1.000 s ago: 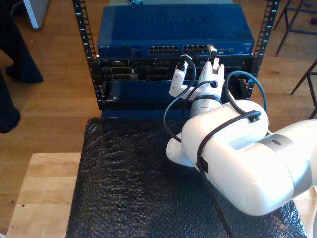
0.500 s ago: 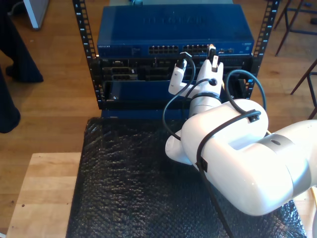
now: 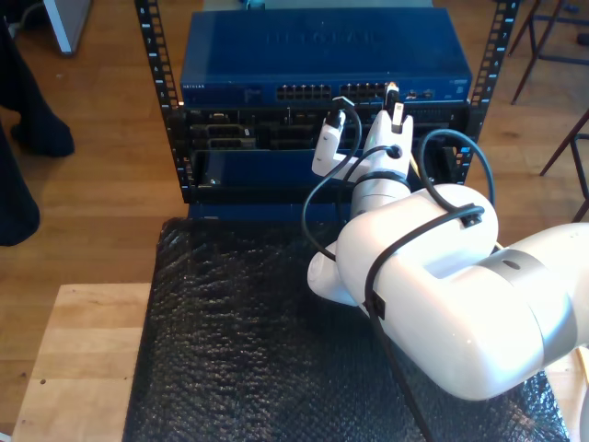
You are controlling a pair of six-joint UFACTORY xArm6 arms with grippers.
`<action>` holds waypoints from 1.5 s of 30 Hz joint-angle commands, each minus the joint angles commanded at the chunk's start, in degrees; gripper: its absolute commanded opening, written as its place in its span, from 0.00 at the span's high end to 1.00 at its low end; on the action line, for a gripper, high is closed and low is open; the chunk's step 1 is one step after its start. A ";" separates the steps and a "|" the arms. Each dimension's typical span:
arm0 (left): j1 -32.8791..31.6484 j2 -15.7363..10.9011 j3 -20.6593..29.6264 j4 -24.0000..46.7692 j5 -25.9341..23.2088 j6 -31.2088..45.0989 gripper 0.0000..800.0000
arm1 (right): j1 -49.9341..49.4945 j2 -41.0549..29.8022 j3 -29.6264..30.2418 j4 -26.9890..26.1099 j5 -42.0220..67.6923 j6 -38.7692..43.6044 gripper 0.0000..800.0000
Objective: Grab the cable and plug it in
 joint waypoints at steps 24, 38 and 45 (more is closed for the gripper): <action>0.09 0.00 0.00 0.00 0.00 0.00 0.00 | 0.44 -4.84 6.24 -0.18 1.23 0.00 0.68; 0.00 0.00 0.00 0.00 0.00 0.00 0.00 | 0.35 -14.07 16.53 -0.09 8.44 0.00 0.61; 0.09 0.00 0.00 0.00 0.00 0.00 0.00 | 0.00 -19.78 23.12 -0.18 13.01 0.00 0.57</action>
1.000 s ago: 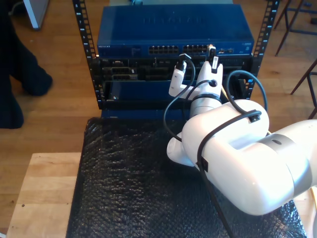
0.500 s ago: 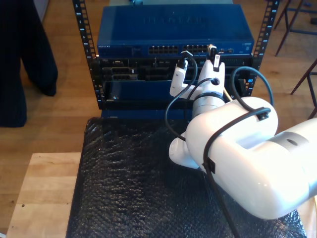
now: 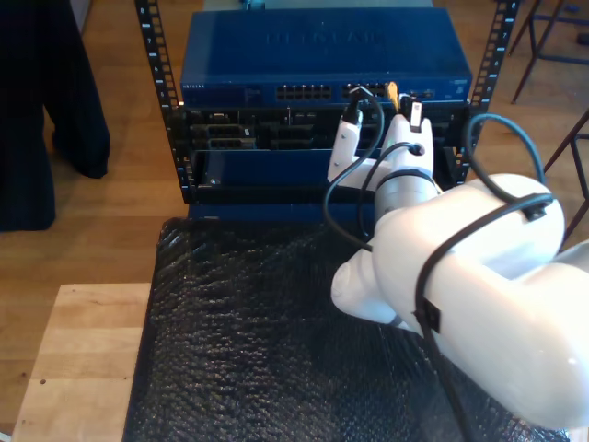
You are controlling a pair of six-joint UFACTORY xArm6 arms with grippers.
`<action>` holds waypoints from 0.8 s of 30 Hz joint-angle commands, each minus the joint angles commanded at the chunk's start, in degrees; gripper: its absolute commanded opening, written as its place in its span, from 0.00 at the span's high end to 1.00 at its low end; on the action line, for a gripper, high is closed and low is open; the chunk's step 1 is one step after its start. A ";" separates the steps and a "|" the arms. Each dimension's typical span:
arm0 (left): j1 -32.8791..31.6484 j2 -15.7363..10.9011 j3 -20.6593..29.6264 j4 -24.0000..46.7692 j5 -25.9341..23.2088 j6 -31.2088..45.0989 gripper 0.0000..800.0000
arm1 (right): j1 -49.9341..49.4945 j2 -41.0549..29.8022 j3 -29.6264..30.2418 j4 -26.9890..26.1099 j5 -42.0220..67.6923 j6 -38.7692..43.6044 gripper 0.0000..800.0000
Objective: Grab the cable and plug it in
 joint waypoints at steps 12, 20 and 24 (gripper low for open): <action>-0.09 0.00 0.00 0.00 0.00 0.00 0.00 | -0.26 -10.81 11.43 -0.26 5.10 0.00 0.46; 0.00 0.00 0.00 0.00 0.00 0.00 0.00 | -1.23 -17.85 17.67 -0.26 10.81 0.00 0.41; 0.00 0.00 0.00 0.00 0.00 0.00 0.00 | -2.90 -20.66 19.43 -0.79 13.01 0.00 0.41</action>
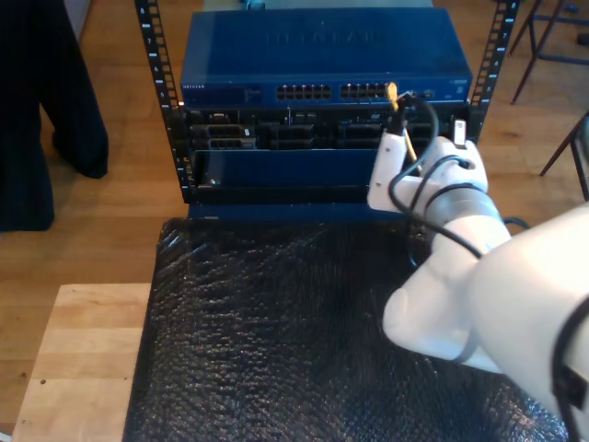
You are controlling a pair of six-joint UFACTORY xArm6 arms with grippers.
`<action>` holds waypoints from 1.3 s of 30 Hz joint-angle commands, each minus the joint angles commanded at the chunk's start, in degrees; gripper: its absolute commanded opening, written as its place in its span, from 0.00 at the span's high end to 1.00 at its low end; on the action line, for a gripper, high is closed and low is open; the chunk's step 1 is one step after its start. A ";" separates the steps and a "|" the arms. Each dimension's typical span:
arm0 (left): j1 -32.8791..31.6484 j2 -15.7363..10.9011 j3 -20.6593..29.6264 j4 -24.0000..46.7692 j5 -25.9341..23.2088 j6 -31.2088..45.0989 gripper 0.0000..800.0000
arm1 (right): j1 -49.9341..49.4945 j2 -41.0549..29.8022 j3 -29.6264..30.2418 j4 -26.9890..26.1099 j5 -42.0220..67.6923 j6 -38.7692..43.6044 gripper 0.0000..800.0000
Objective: Grab the cable and plug it in
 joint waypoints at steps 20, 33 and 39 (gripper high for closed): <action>-0.09 0.09 0.00 0.00 0.00 0.00 0.00 | -18.46 -15.30 6.15 -17.49 25.67 0.00 0.15; -0.09 0.00 0.00 0.00 0.00 0.00 0.00 | -30.68 -21.54 6.07 -26.46 40.97 0.00 0.11; -0.09 0.00 0.00 0.00 0.00 0.00 0.00 | -37.01 -23.56 5.01 -29.89 51.69 -0.35 0.06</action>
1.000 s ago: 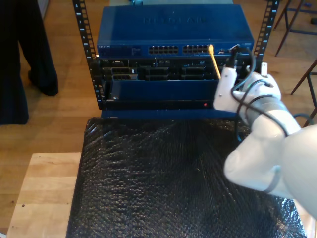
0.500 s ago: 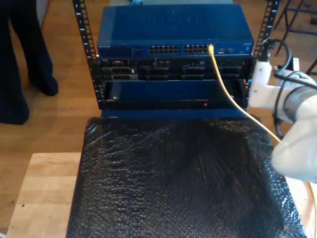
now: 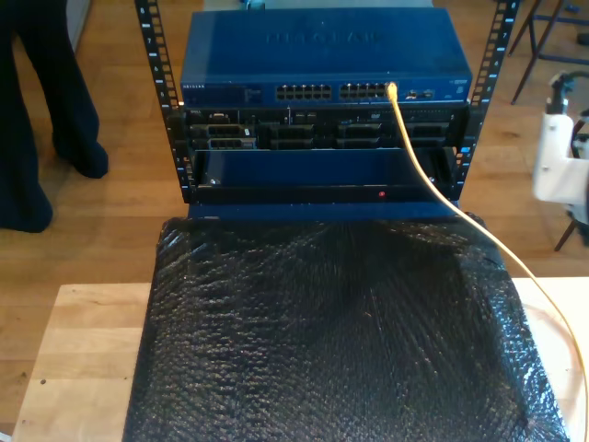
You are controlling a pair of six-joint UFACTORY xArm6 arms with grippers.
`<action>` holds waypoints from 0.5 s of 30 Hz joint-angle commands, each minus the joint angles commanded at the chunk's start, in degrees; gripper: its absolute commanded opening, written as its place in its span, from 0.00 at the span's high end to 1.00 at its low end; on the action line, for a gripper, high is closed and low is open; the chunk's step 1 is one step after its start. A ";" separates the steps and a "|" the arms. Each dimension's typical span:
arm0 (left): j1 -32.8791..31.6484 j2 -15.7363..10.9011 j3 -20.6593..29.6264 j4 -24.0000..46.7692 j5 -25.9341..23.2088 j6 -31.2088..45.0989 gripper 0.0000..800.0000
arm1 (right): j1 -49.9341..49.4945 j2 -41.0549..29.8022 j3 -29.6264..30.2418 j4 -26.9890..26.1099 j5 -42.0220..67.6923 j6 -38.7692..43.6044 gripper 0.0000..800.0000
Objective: Grab the cable and plug it in
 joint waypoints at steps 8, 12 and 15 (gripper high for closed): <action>0.09 0.00 0.00 0.00 0.00 0.00 0.00 | -6.86 -4.66 -0.44 -2.20 10.99 -7.91 0.06; 0.09 0.00 0.00 0.00 0.00 0.00 0.00 | -11.60 -9.23 1.32 -2.20 18.90 -13.36 0.04; 0.09 0.00 0.00 0.00 0.00 0.00 0.00 | -16.44 -12.66 2.20 -2.20 26.37 -18.37 0.03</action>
